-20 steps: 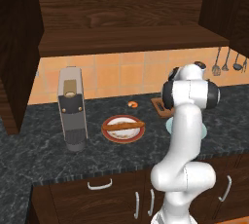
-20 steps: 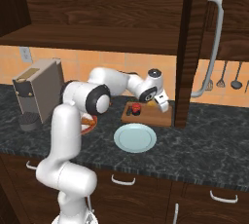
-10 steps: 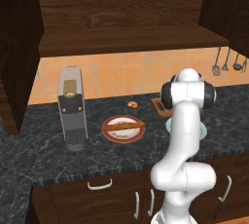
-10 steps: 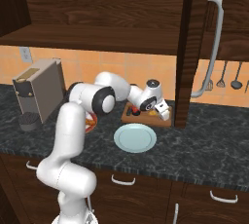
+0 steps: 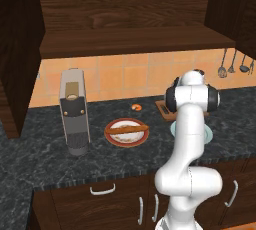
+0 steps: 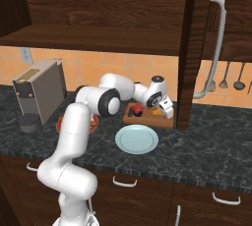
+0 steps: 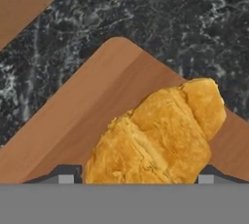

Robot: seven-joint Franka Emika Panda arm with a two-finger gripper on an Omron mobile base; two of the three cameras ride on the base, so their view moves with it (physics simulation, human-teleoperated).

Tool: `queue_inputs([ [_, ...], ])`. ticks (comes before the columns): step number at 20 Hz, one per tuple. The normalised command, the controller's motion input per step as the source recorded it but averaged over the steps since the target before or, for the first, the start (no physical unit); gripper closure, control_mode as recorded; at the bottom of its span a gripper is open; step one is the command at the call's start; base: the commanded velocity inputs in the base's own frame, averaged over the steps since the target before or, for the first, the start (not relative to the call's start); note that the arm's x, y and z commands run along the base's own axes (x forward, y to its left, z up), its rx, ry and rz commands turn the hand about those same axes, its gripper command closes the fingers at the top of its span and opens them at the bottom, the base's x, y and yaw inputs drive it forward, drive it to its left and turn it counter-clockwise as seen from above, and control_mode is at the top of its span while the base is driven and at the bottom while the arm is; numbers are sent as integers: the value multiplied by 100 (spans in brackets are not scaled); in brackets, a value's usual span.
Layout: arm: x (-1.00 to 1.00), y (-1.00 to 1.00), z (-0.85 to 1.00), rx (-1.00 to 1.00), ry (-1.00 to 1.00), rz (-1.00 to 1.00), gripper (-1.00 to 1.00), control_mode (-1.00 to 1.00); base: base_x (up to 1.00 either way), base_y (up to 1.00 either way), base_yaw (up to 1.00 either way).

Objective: From the different types of pastries on the counter, select a croissant and place it on the cutting board. Then retrieve a jar of jam from the cabinet and place it alongside the croissant on the cutting board.

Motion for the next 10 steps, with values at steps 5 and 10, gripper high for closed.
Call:
queue_inputs([
  [5,7,0,-9,8,15,0,-100,-100,0,0,0],
  [10,0,0,0,9,8,0,-100,-100,0,0,0],
])
